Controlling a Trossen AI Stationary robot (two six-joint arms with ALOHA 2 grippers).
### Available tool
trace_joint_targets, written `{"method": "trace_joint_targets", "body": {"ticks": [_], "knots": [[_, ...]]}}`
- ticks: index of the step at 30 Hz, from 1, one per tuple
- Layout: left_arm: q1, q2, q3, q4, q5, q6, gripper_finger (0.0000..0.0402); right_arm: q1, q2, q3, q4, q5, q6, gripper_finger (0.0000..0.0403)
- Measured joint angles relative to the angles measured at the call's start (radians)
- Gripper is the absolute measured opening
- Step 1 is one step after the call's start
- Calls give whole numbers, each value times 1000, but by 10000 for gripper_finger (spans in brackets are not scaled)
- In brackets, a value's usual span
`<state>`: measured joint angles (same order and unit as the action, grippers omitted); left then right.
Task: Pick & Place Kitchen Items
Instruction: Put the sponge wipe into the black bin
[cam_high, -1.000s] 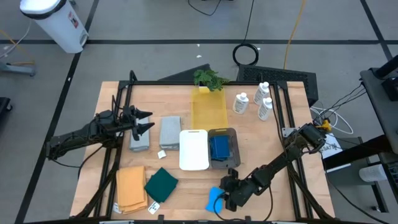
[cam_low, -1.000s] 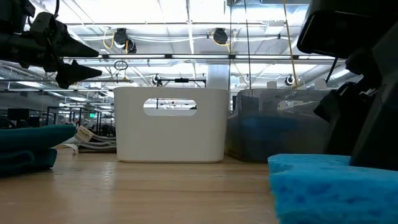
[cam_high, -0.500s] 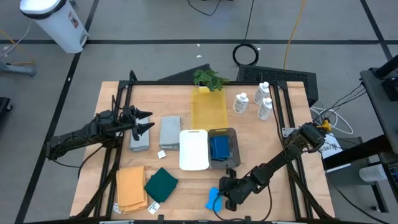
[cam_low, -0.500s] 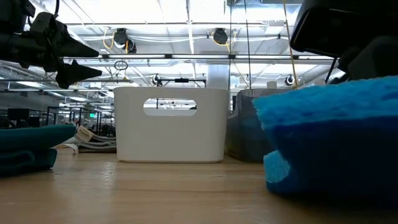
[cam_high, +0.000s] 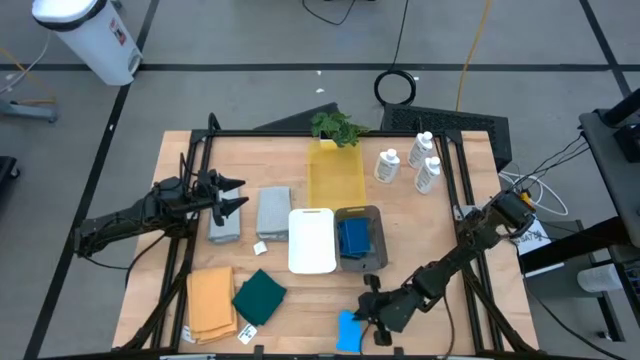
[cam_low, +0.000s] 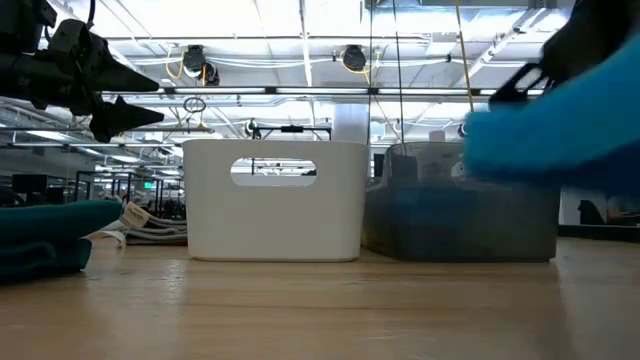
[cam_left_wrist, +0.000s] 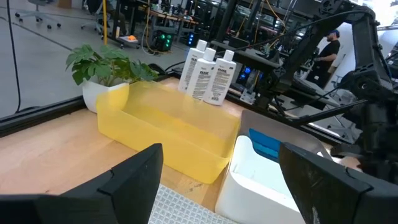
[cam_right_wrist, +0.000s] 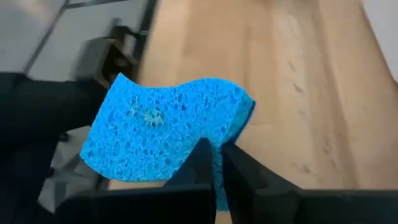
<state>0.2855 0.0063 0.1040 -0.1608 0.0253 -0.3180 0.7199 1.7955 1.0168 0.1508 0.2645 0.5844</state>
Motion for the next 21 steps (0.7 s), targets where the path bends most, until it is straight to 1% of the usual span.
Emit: {"method": "trace_joint_targets", "body": {"ticks": [3,10,16,21], "knots": [[0,0,0,0,0,0,324,24,-25,1,20,2,-58,0],[0,0,0,0,0,0,324,58,-106,1,15,104,-198,0],[0,0,0,0,0,0,324,59,-175,1,8,105,-309,0],[0,0,0,0,0,0,324,55,-225,2,-6,115,-443,0]]}}
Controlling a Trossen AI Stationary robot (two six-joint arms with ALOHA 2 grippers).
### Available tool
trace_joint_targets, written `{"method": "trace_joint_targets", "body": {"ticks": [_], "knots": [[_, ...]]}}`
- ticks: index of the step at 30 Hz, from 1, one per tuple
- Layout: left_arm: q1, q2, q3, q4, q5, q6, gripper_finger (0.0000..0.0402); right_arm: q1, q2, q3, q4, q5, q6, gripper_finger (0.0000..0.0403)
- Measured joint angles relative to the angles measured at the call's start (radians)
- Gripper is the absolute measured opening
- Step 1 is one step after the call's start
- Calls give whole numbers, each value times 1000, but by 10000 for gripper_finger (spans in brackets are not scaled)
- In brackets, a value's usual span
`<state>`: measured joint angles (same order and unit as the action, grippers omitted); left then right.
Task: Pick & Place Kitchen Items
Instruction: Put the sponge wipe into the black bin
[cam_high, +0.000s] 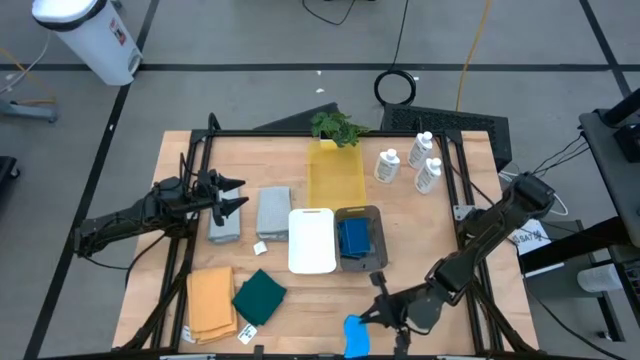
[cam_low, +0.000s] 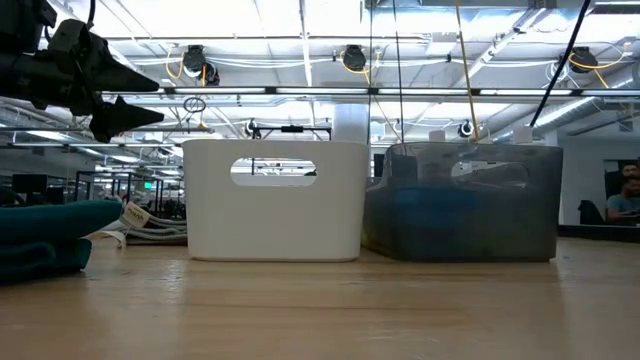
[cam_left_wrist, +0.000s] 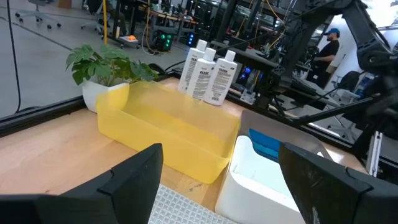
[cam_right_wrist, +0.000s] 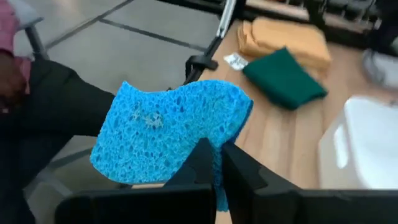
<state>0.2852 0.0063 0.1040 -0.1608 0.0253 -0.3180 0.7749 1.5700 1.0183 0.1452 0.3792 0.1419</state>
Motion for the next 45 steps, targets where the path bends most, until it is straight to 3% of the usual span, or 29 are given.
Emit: {"method": "trace_joint_targets", "body": {"ticks": [13,19,24,29,38,45], "knots": [[0,0,0,0,0,0,324,-76,-75,1,-87,520,-239,0],[0,0,0,0,0,0,324,-154,-81,1,-236,672,-237,0],[0,0,0,0,0,0,324,-234,-81,1,-372,647,-223,0],[0,0,0,0,0,0,324,-307,-92,1,-470,359,-240,0],[0,0,0,0,0,0,324,-384,-117,1,-556,109,-240,0],[0,0,0,0,0,0,324,-394,-118,1,-560,57,-296,0]]}}
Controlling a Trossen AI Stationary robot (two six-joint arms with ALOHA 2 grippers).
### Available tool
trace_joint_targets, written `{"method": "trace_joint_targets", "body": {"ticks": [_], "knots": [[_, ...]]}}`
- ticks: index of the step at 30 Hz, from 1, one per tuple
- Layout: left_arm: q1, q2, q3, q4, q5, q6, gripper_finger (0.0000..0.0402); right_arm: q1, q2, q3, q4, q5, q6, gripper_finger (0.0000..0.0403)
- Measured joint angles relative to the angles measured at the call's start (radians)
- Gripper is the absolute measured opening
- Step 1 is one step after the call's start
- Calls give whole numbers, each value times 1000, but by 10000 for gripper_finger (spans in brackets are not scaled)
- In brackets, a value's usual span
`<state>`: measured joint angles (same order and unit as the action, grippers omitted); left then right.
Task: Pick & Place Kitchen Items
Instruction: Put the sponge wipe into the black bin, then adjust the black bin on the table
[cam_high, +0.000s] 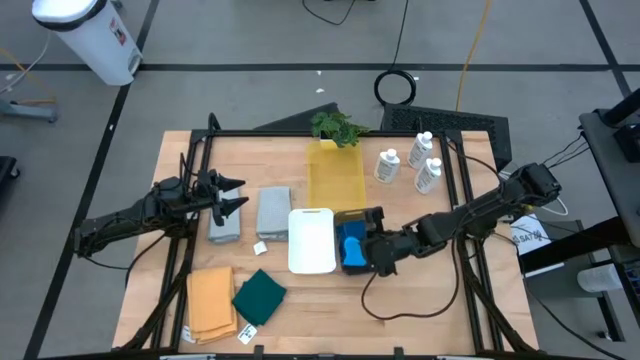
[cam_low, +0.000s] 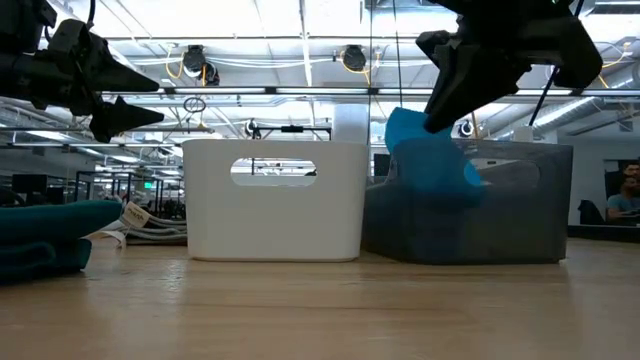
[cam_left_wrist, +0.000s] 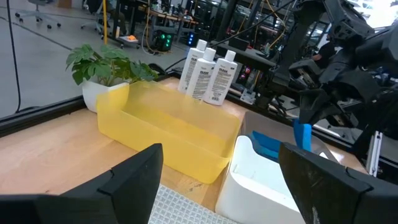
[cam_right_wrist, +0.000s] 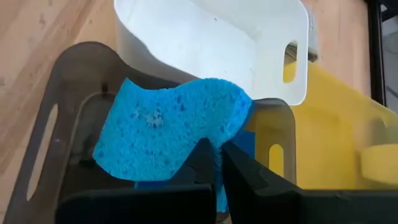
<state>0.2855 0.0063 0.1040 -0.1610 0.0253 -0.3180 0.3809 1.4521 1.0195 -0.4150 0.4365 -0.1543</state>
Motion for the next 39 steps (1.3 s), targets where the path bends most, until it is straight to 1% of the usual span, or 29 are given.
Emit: {"method": "trace_joint_targets", "body": {"ticks": [7,12,14,18,24,26,30,35,37,39], "knots": [[0,0,0,0,0,0,324,0,0,0,-6,4,-22,0],[0,0,0,0,0,0,324,-33,9,-1,20,3,26,1],[0,0,0,0,0,0,324,-48,9,-1,27,4,65,9],[0,0,0,0,0,0,324,-77,9,-50,87,4,126,43],[0,0,0,0,0,0,324,-119,9,-173,316,9,86,114],[0,0,0,0,0,0,324,-132,9,-195,353,9,86,136],[0,0,0,0,0,0,324,-146,9,-200,360,12,87,171],[0,0,0,0,0,0,324,-144,-27,-200,367,12,93,198],[0,0,0,0,0,0,324,-143,-60,-200,354,7,134,202],[0,0,0,0,0,0,324,-140,-106,-200,323,4,215,202]]}}
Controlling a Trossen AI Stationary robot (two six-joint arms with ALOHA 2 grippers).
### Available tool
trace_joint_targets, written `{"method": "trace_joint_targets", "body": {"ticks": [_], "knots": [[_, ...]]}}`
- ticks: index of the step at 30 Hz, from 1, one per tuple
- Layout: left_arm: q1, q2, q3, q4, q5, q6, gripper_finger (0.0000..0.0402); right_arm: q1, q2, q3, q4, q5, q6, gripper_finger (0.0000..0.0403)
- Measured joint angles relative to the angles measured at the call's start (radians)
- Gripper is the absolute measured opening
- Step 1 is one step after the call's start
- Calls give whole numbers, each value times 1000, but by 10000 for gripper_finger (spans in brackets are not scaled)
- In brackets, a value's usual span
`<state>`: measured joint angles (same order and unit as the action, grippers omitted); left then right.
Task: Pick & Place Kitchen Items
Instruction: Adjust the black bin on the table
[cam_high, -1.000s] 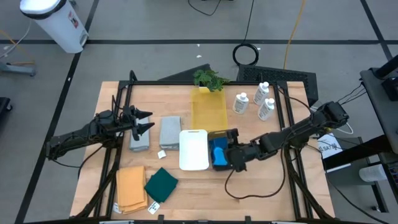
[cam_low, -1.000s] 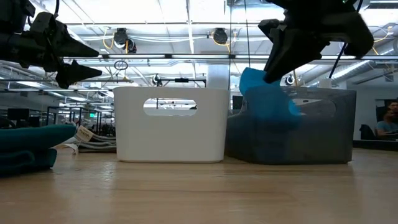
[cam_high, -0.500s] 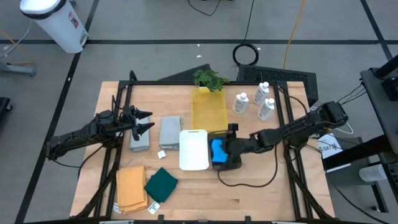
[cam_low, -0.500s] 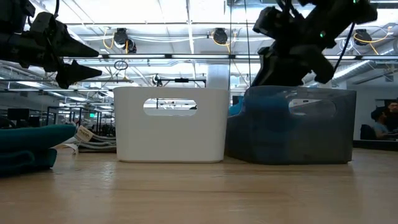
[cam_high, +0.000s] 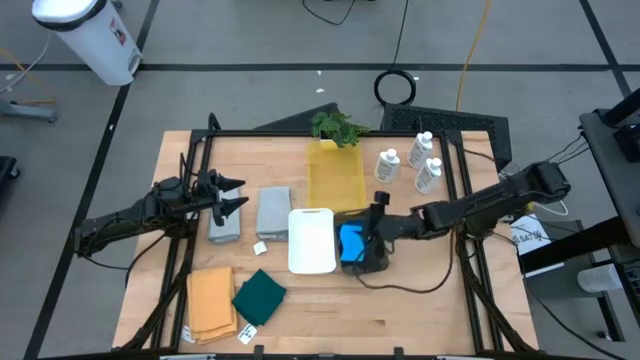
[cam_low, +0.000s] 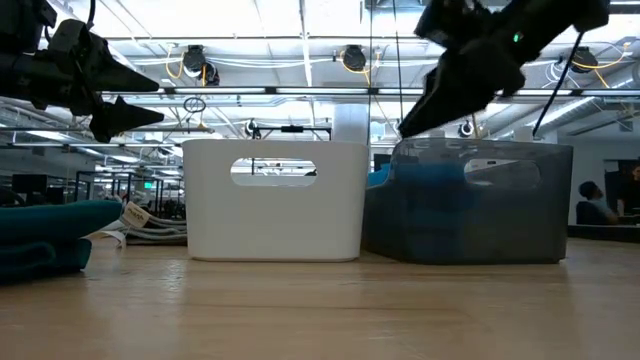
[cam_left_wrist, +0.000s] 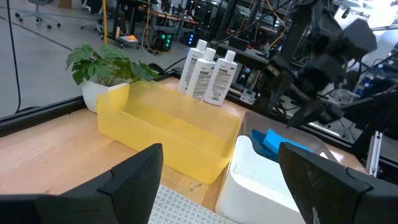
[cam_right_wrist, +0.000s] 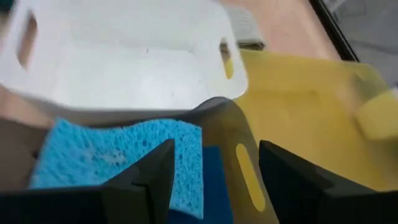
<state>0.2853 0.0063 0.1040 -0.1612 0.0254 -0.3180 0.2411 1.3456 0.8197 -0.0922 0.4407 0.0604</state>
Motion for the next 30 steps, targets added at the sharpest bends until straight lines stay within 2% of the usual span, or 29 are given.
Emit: {"method": "trace_joint_targets", "body": {"ticks": [3,6,10,13,14,16,19,24,30], "knots": [[0,0,0,0,0,0,324,17,-86,0,-117,0,112,190],[0,0,0,0,0,0,324,59,-171,0,-291,3,227,163],[0,0,0,0,0,0,324,136,-248,-8,-482,60,381,101],[0,0,0,0,0,0,324,191,-266,-54,-575,109,445,41],[0,0,0,0,0,0,324,201,-266,-72,-582,101,448,21],[0,0,0,0,0,0,324,204,-266,-106,-575,56,437,8],[0,0,0,0,0,0,324,186,-257,-148,-538,-11,430,14],[0,0,0,0,0,0,324,117,-257,-194,-440,-146,413,2],[0,0,0,0,0,0,324,73,-257,-247,-287,-231,353,1]]}}
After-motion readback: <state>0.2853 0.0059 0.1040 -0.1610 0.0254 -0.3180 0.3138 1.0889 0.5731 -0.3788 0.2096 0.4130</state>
